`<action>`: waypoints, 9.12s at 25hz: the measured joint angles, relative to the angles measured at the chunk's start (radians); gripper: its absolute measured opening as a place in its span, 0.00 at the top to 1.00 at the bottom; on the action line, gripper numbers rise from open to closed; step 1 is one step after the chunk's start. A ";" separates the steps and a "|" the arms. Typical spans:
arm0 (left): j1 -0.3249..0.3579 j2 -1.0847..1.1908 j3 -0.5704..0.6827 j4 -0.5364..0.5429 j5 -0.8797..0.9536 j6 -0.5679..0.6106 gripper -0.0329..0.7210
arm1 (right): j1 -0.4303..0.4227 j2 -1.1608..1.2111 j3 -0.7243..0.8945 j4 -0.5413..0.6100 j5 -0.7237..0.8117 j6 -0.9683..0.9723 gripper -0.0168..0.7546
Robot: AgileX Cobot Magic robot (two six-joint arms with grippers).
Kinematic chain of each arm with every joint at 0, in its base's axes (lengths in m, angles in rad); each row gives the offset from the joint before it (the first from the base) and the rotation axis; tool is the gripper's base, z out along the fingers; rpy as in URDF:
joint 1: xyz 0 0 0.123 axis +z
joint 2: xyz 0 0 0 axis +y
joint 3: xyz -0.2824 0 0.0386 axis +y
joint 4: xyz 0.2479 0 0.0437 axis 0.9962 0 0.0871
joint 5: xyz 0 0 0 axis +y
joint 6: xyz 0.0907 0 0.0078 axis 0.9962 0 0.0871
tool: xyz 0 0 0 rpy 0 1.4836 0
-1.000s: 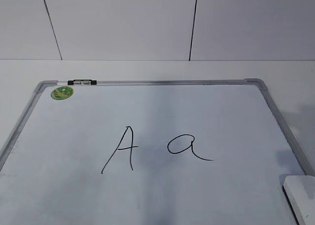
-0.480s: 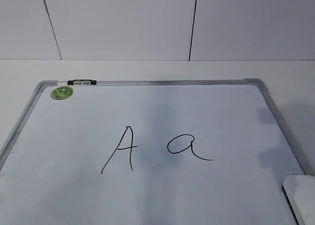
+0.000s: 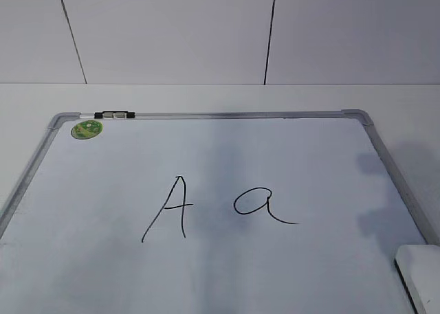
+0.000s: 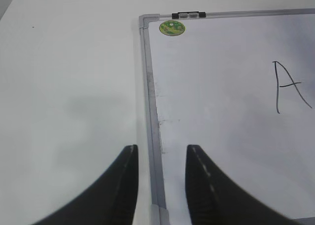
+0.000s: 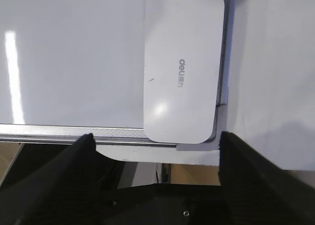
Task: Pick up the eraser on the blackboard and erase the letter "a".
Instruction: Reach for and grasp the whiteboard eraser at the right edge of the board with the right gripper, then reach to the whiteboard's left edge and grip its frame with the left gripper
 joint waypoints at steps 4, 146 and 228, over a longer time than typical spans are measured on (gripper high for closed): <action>0.000 0.000 0.000 0.000 0.000 0.000 0.63 | 0.000 0.006 0.002 -0.002 0.000 0.002 0.21; 0.000 0.000 0.000 0.000 0.000 0.000 0.63 | -0.221 0.410 0.104 0.104 -0.276 -0.303 0.16; -0.006 0.312 -0.006 -0.194 -0.108 0.000 0.56 | -0.221 0.197 -0.080 0.104 -0.009 -0.296 0.26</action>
